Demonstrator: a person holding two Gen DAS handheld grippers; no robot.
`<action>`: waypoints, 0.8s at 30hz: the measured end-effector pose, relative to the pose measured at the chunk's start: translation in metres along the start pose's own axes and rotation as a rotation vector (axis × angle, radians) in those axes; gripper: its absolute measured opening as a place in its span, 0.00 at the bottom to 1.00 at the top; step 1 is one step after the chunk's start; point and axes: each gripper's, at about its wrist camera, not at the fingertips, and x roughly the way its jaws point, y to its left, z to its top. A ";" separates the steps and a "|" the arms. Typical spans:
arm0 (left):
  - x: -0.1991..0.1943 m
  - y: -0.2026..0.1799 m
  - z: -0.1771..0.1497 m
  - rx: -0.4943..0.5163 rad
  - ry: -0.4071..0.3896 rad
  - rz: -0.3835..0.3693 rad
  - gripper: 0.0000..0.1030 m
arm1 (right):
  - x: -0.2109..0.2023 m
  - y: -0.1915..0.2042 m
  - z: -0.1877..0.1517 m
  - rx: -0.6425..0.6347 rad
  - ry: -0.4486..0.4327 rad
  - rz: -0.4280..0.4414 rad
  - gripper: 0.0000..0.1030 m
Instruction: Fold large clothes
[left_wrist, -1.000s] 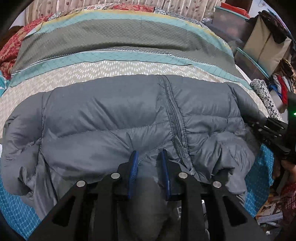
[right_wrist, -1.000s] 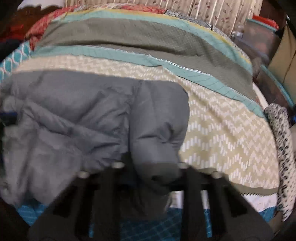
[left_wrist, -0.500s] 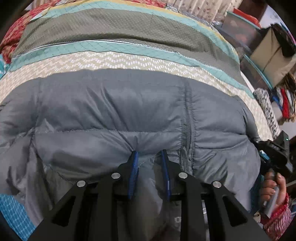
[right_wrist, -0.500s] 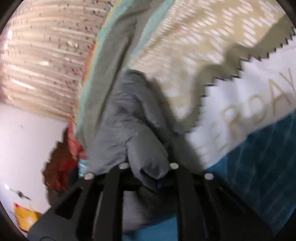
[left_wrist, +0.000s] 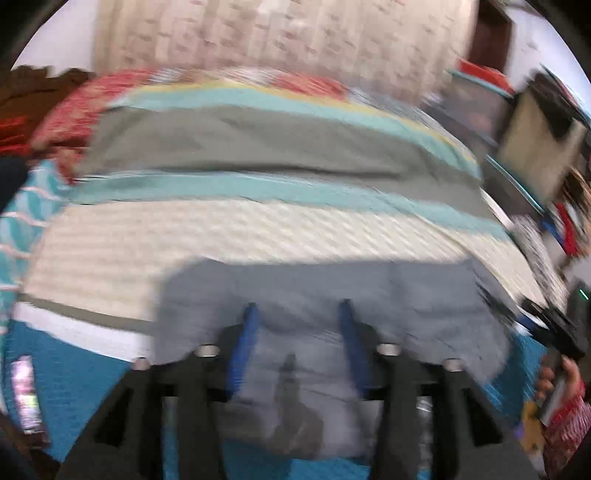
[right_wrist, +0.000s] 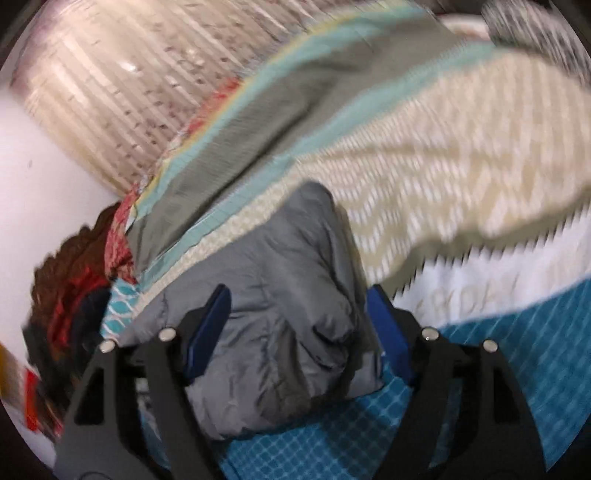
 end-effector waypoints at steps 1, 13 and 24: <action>-0.001 0.021 0.006 -0.025 -0.001 0.041 0.70 | -0.002 0.003 0.002 -0.025 -0.005 -0.017 0.73; 0.085 0.096 -0.046 -0.233 0.255 -0.086 0.84 | 0.077 -0.007 -0.012 -0.054 0.241 -0.102 0.75; 0.122 0.095 -0.075 -0.266 0.299 -0.186 0.95 | 0.088 0.016 -0.018 -0.101 0.275 -0.097 0.79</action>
